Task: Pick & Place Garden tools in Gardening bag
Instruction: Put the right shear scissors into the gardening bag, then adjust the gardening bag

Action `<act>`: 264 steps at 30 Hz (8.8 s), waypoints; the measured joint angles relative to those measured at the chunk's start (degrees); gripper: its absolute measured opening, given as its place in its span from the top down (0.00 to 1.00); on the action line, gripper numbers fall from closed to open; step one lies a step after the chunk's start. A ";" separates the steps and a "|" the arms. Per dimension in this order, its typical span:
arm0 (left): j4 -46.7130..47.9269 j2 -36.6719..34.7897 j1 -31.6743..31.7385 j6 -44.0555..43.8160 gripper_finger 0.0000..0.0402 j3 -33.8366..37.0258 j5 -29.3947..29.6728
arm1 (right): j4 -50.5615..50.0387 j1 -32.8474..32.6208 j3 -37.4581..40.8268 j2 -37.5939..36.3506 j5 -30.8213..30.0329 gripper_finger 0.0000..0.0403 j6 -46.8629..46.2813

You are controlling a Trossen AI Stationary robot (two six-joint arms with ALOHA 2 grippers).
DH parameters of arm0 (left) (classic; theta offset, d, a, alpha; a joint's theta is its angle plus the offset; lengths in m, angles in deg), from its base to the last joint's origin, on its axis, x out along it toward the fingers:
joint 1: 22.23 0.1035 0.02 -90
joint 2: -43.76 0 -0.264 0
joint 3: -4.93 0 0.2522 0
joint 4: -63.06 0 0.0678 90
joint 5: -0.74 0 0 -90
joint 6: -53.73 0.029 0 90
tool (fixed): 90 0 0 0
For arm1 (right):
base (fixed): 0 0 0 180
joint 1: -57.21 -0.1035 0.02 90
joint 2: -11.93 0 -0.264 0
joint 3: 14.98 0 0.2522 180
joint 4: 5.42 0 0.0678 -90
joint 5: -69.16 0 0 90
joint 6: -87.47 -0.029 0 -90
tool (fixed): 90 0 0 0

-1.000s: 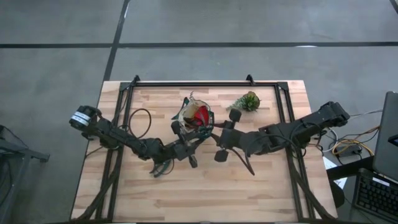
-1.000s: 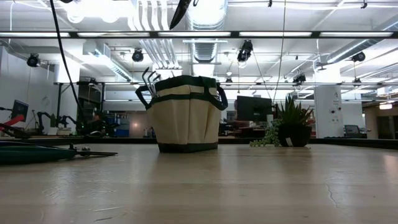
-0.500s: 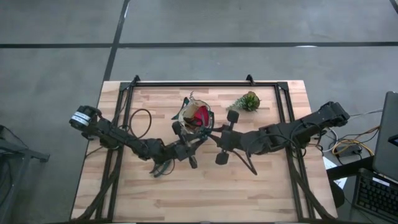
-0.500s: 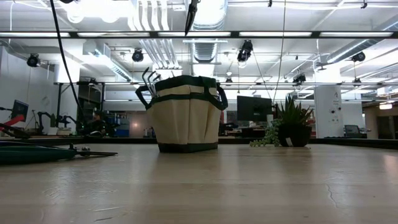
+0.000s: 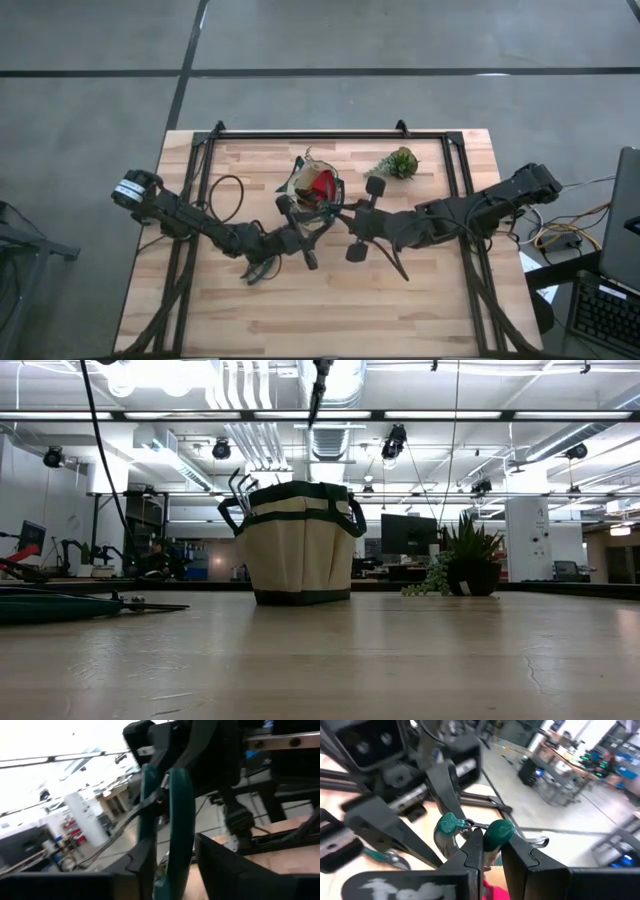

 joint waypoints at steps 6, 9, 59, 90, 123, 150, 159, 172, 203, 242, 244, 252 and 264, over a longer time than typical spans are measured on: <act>0.75 -0.02 -1.83 -0.02 0.47 0.00 0.67 | -4.60 0.19 0.00 0.00 -2.76 0.91 -3.67; 0.70 -0.20 -2.99 0.22 0.42 0.00 0.67 | -6.65 0.55 0.00 -0.02 -2.73 0.91 -5.97; 0.74 -1.31 -7.49 -0.81 0.39 0.00 -1.51 | 11.99 6.42 32.96 -20.48 11.06 0.91 -10.36; 1.12 -1.28 -7.54 -1.53 0.39 0.41 -2.67 | 19.04 13.60 30.17 -13.41 17.05 0.91 -3.29; 0.95 -1.27 -7.52 -2.08 0.39 0.55 -2.94 | 22.80 19.33 30.56 -1.21 17.48 0.91 -4.41; 0.96 -1.27 -7.49 -2.36 0.39 0.66 -3.23 | 25.70 22.69 29.59 0.12 17.04 0.90 -0.37; 0.94 -1.27 -7.49 -2.62 0.39 0.66 -3.29 | 23.17 25.02 29.57 2.06 19.08 0.90 -9.44; 0.94 -1.27 -7.47 -2.85 0.39 0.66 -3.51 | 23.33 25.26 29.42 5.56 18.50 0.90 -9.73; 1.11 -1.27 -7.47 -3.01 0.39 0.85 -3.48 | 17.62 24.64 29.68 -5.79 19.76 0.35 -10.95; 1.15 -4.03 -9.96 -2.34 0.39 0.85 11.90 | 1.30 20.31 -0.56 23.05 27.30 0.55 2.62; 1.17 -4.04 -9.96 -2.33 0.39 0.85 11.92 | 0.67 20.29 -0.68 23.14 27.32 0.60 2.96; 1.17 -4.04 -10.01 -2.31 0.39 0.85 12.25 | -1.07 20.27 -0.63 22.81 27.33 0.90 4.66; 1.24 -4.04 -10.01 -2.33 0.39 0.85 12.25 | -13.33 20.19 -1.31 21.82 27.50 0.98 10.03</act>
